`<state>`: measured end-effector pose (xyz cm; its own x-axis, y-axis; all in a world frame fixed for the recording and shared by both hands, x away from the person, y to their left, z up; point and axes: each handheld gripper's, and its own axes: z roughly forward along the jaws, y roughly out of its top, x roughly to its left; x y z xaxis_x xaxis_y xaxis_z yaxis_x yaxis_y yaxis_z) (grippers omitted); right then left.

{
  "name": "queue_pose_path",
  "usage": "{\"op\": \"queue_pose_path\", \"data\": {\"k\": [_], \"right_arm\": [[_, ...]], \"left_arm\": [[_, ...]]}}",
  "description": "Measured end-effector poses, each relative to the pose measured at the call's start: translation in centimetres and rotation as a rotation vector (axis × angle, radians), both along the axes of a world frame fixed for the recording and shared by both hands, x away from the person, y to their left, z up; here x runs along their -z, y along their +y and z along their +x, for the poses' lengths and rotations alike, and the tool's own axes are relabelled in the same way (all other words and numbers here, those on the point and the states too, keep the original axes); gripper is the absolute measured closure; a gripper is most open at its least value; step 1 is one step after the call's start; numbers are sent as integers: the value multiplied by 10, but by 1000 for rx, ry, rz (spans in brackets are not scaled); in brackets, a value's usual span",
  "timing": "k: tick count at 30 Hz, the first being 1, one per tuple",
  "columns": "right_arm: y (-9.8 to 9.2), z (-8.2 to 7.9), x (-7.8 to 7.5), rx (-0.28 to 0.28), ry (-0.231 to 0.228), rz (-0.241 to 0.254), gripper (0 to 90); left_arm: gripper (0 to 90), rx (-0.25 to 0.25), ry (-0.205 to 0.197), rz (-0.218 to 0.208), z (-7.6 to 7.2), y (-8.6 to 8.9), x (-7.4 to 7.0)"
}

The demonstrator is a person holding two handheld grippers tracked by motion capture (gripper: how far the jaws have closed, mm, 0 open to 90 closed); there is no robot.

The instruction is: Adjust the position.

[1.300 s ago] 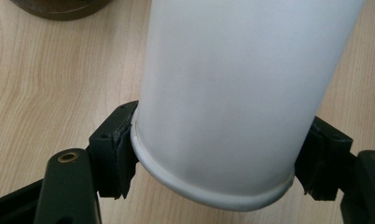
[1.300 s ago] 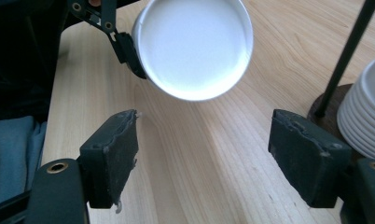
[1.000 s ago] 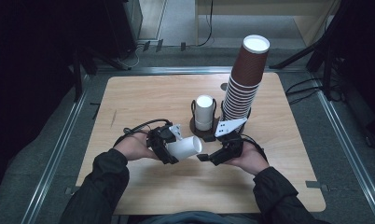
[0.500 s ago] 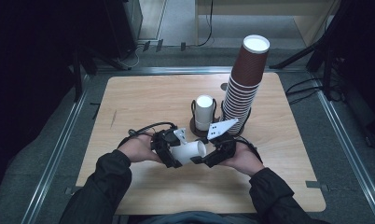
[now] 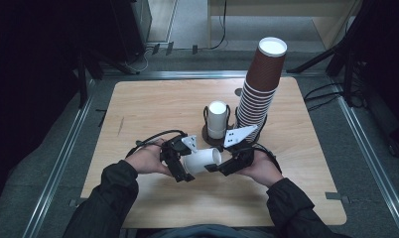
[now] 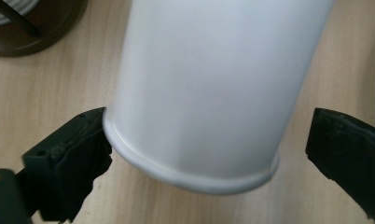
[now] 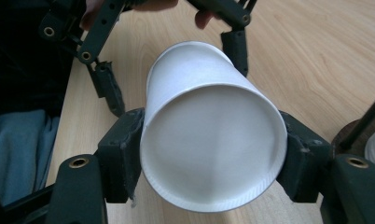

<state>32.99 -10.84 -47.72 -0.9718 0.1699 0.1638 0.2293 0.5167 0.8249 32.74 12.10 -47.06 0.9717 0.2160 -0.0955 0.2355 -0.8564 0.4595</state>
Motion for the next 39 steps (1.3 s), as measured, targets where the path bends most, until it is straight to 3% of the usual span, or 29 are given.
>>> {"op": "queue_pose_path", "data": {"k": [3, 7, 10, 16, 20, 25, 29, 36, 39], "right_arm": [[-4, 0, -2, 8, 3, 25, 333], [-7, 1, -4, 15, -2, 48, 332], [-8, 1, -4, 14, 7, 70, 333], [-8, 0, -5, 14, 21, 105, 333], [-9, 0, -7, 15, 30, 125, 333], [-12, 0, -9, 14, 48, 164, 333], [-12, -2, -11, 8, 49, 182, 333], [-11, -1, -11, 2, 66, 222, 333], [-11, -1, -11, 0, 74, 225, 332]], "left_arm": [[0, -47, 0, -64, 2, 6, -2], [0, -68, -7, -135, 1, 12, -5], [0, -71, -29, -155, 0, 12, -7], [0, -71, -5, -204, -2, 10, -5], [0, -77, -20, -222, -3, 11, -5], [0, -100, -16, -309, -3, 14, -7], [0, -92, -19, -330, -3, 14, -7], [77, -90, -5, -374, -4, 14, -9], [155, -81, -6, -387, -4, 16, -10]]}}
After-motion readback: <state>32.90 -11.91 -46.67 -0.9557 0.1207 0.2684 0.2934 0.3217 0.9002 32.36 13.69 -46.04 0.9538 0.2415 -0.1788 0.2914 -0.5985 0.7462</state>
